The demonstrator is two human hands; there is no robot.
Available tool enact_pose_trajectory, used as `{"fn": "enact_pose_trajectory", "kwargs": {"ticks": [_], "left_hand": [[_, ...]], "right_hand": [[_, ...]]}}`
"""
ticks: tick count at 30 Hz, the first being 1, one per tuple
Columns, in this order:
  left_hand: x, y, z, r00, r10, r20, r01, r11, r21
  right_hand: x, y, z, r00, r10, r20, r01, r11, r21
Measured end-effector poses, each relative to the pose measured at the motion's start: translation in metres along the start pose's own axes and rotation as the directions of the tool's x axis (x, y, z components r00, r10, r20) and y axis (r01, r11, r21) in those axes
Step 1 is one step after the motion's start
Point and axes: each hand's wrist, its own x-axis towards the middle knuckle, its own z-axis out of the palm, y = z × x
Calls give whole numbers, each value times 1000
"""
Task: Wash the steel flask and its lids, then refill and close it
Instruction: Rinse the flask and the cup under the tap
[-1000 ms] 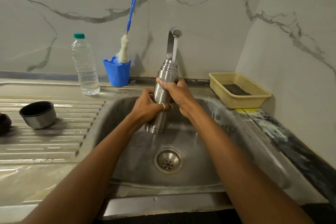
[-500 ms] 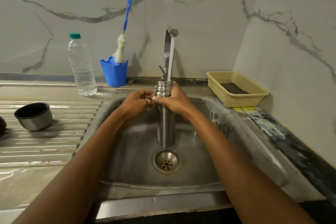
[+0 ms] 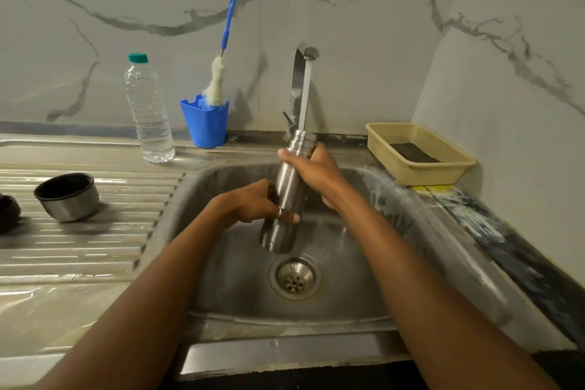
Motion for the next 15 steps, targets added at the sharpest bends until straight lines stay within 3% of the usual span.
{"fn": "enact_pose_trajectory", "kwargs": {"ticks": [3,7,11,15], "left_hand": [[2,-7,-3,995,-39,-87,47,995,90],[-7,-9,-18,972,18,-234,3,996,88],[-24,-7,-41,968,0,-250,-12,999,-49],[-32,-6,-55,938,9,-347,-67,985,-156]], "right_hand": [[4,1,-3,988,124,-92,-93,954,285],[10,-1,-5,959,265,-100,-192,867,461],[9,12,-9,907,416,-68,-338,815,470],[-5,19,-18,824,539,175,-561,734,382]]}}
